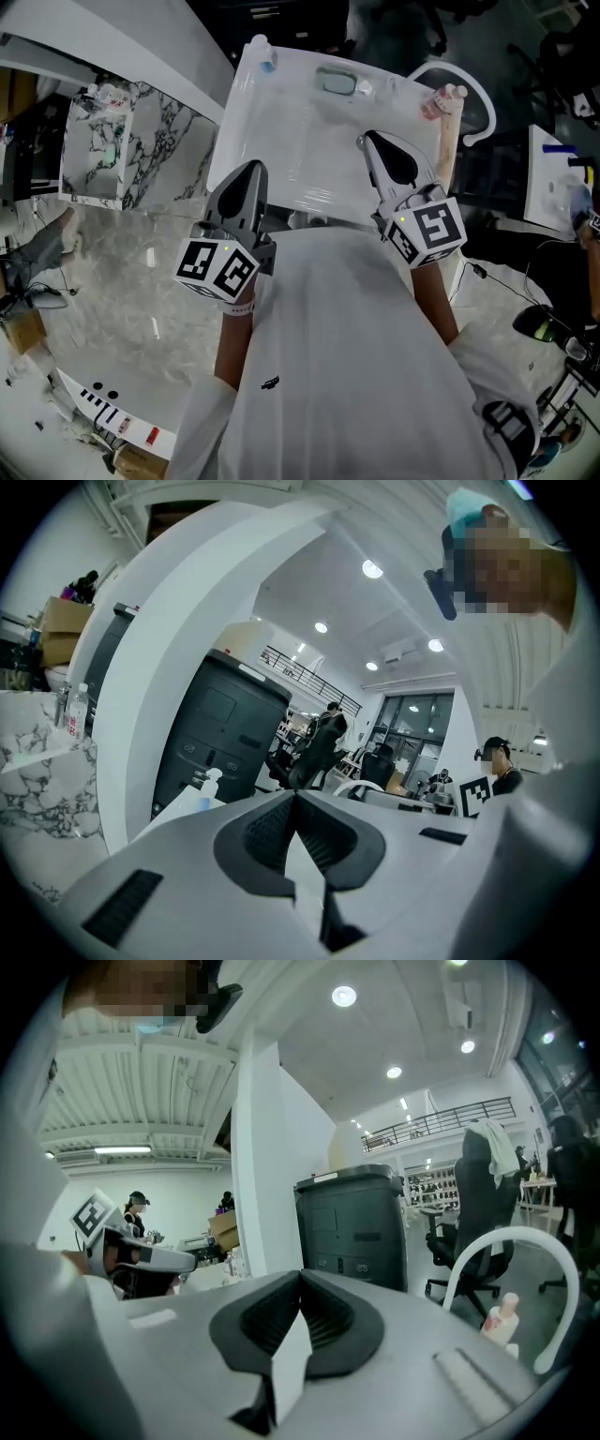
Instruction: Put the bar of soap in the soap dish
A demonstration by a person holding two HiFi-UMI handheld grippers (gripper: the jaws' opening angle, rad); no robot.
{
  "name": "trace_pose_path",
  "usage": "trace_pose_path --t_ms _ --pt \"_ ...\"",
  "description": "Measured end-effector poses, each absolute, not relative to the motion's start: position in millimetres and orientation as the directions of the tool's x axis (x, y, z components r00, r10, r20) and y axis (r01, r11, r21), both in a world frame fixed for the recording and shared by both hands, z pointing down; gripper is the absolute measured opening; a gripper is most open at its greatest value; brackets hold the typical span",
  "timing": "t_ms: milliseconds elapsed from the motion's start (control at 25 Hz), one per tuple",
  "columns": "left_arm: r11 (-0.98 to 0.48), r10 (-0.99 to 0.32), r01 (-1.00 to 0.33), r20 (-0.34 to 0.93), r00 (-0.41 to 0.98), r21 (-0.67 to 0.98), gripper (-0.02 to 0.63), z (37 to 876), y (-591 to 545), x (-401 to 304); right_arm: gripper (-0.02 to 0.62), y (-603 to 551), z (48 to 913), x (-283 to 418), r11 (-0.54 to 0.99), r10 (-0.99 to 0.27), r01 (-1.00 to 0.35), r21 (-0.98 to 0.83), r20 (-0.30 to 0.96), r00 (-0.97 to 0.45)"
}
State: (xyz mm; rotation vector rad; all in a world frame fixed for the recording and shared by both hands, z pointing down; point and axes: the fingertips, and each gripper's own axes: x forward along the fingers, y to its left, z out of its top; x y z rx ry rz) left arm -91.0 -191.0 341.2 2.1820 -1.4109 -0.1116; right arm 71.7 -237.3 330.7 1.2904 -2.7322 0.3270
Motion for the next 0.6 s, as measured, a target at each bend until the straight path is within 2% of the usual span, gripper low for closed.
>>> trace_pose_path --t_ms 120,600 --pt "-0.305 -0.872 -0.827 0.211 0.442 0.472 0.009 341 -189 -92 0.012 -236 325 73 0.605 -0.759 -0.773 -0.191 0.155 -0.632" --pt "-0.308 -0.869 -0.828 0.215 0.445 0.468 0.009 341 -183 -88 0.012 -231 318 80 0.589 -0.779 -0.789 -0.173 0.136 -0.612"
